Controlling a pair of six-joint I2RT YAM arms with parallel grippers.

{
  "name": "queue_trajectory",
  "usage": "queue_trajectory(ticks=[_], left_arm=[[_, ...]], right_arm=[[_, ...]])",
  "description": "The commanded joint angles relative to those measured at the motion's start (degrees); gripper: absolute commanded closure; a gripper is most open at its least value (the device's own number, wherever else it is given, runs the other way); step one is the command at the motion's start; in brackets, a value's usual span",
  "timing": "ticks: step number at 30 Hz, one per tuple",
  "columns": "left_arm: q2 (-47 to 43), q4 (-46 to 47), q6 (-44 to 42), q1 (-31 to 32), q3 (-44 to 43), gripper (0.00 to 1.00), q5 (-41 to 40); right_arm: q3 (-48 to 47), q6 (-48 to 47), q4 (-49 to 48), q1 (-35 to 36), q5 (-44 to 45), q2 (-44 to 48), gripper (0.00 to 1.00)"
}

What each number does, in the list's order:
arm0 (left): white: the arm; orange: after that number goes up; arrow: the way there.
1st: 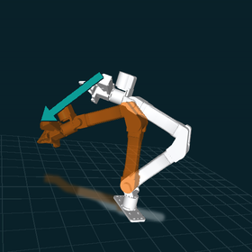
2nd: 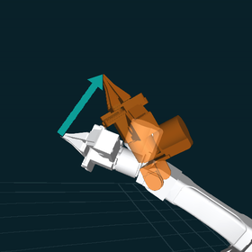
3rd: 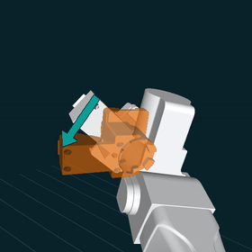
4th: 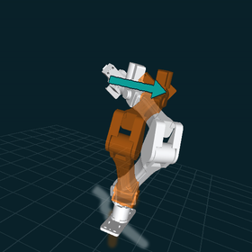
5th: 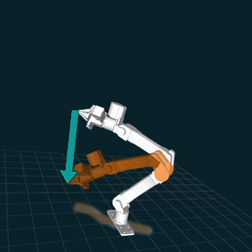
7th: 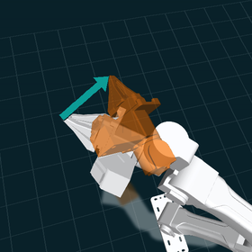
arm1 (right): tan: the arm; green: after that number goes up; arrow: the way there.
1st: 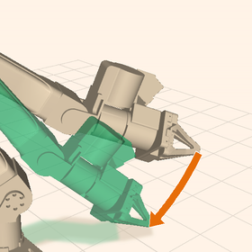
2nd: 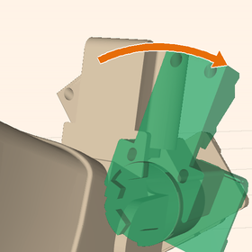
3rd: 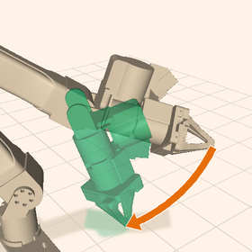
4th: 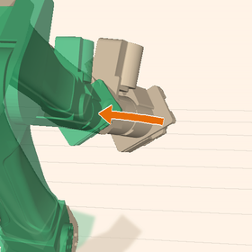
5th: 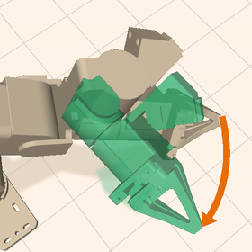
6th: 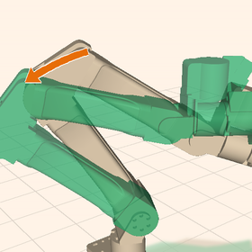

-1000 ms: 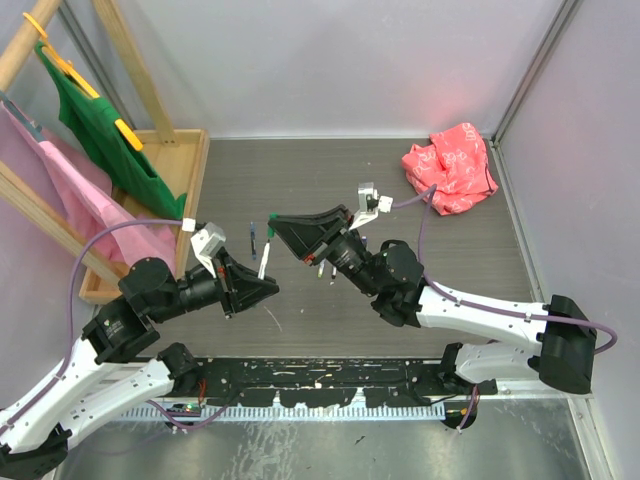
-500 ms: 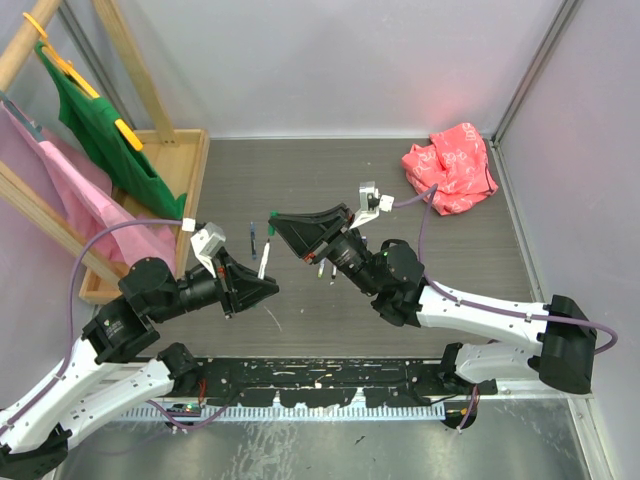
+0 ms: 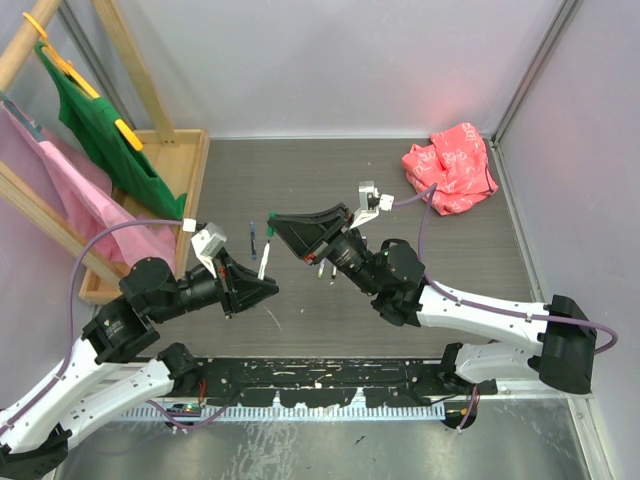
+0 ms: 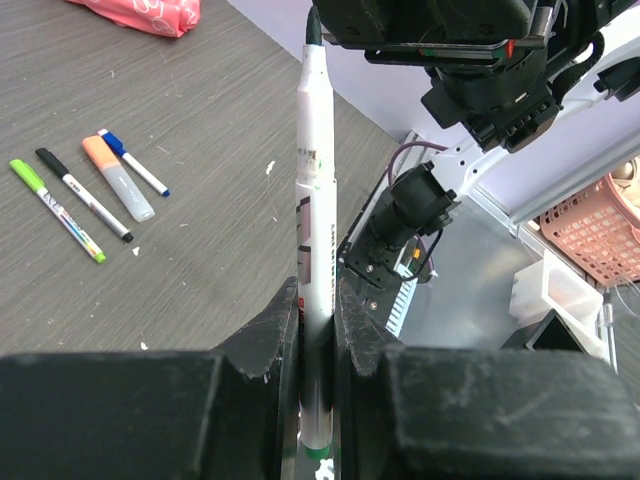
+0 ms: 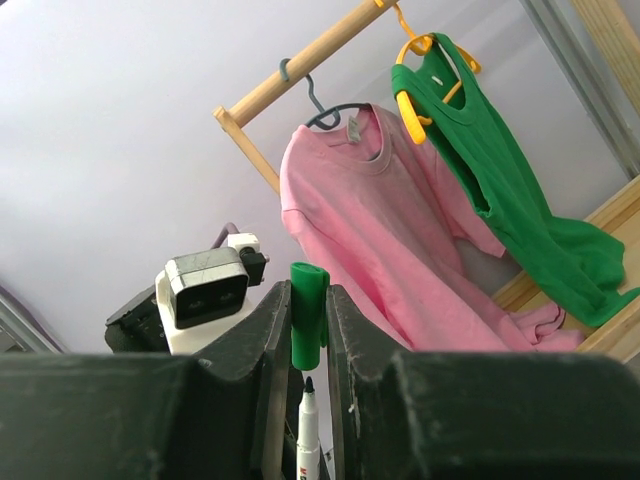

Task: Insert the pens into the pen caps
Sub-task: Insert the pen cap onto the pen.

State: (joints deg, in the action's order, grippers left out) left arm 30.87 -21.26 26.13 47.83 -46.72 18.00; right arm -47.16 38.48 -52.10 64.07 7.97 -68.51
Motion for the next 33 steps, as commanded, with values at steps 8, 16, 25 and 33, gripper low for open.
queue_trajectory(ticks=[8,16,25,33], left_arm=[[-0.5,1.7,-0.8,-0.3,-2.2,1.0,-0.7],[-0.7,1.5,-1.2,-0.3,-2.6,1.0,-1.0],[-1.0,1.3,-1.3,-0.3,-2.6,1.0,-1.5],[-1.3,1.0,-1.5,-0.3,-2.5,1.0,-2.0]], right_arm=[[-1.5,1.6,-2.7,0.0,-1.9,0.0,1.0],[-0.5,2.6,-2.8,0.0,-2.5,-0.5,1.0],[1.0,3.7,-3.2,0.0,-2.6,-0.4,1.0],[1.8,5.1,-4.5,0.0,-3.2,-1.3,1.0]])
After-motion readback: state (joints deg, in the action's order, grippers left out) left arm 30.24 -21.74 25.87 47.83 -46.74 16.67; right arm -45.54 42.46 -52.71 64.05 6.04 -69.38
